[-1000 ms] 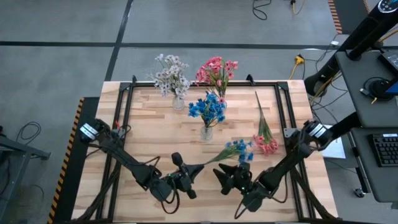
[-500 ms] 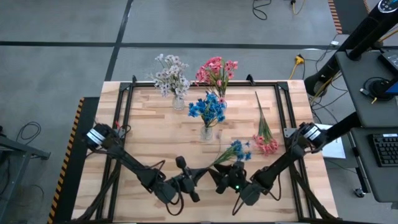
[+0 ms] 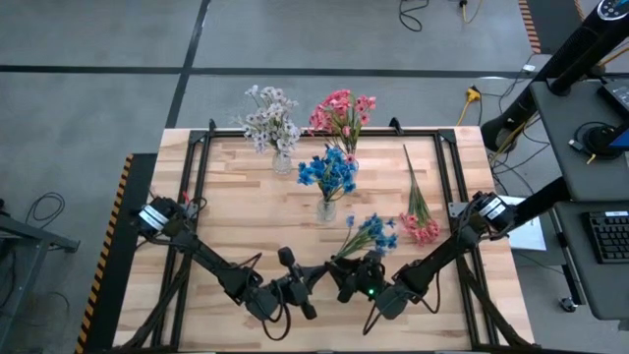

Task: Sort flowers into vase by color
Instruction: Put the blue flowers into the middle transparent vase

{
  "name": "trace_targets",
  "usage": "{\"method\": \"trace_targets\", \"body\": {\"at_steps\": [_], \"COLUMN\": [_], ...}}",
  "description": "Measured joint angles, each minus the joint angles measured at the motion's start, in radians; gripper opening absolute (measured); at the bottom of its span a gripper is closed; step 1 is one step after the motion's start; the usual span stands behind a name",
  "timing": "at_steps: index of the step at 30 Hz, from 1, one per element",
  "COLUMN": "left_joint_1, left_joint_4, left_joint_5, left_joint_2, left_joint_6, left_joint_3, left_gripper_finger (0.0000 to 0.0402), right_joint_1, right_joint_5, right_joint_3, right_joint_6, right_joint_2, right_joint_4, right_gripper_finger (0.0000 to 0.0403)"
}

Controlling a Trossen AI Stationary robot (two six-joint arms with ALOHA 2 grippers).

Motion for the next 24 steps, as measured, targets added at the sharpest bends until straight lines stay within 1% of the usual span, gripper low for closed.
{"method": "trace_targets", "body": {"at_steps": [3, 9, 14, 16, 21, 24], "left_joint_1": [-0.003, -0.005, -0.007, -0.007, -0.008, -0.01], "left_joint_4": [-0.001, 0.002, -0.001, -0.007, -0.008, -0.016], "left_joint_5": [0.0, 0.009, 0.029, 0.05, 0.114, 0.115], "left_joint_2": [0.0, 0.0, 0.0, 0.0, 0.0, -0.005], "left_joint_6": [-0.004, -0.005, -0.001, 0.0, -0.026, -0.051], "left_joint_3": [0.0, 0.002, 0.003, 0.003, 0.003, 0.003], "left_gripper_finger": [0.0, 0.0, 0.0001, 0.0001, 0.0002, 0.0018], "right_joint_1": [-0.001, -0.005, -0.007, -0.005, 0.0, 0.006], "right_joint_5": [0.002, 0.007, 0.006, 0.007, -0.001, -0.012], "right_joint_3": [0.0, -0.001, -0.001, -0.001, -0.001, -0.001], "right_joint_6": [-0.006, -0.053, -0.164, -0.208, -0.301, -0.406], "right_joint_2": [0.0, -0.002, -0.017, -0.033, -0.065, -0.103], "right_joint_4": [-0.001, -0.005, -0.014, -0.01, -0.016, -0.025], "right_gripper_finger": [0.0174, 0.0087, 0.0025, 0.0018, 0.0022, 0.0022]}}
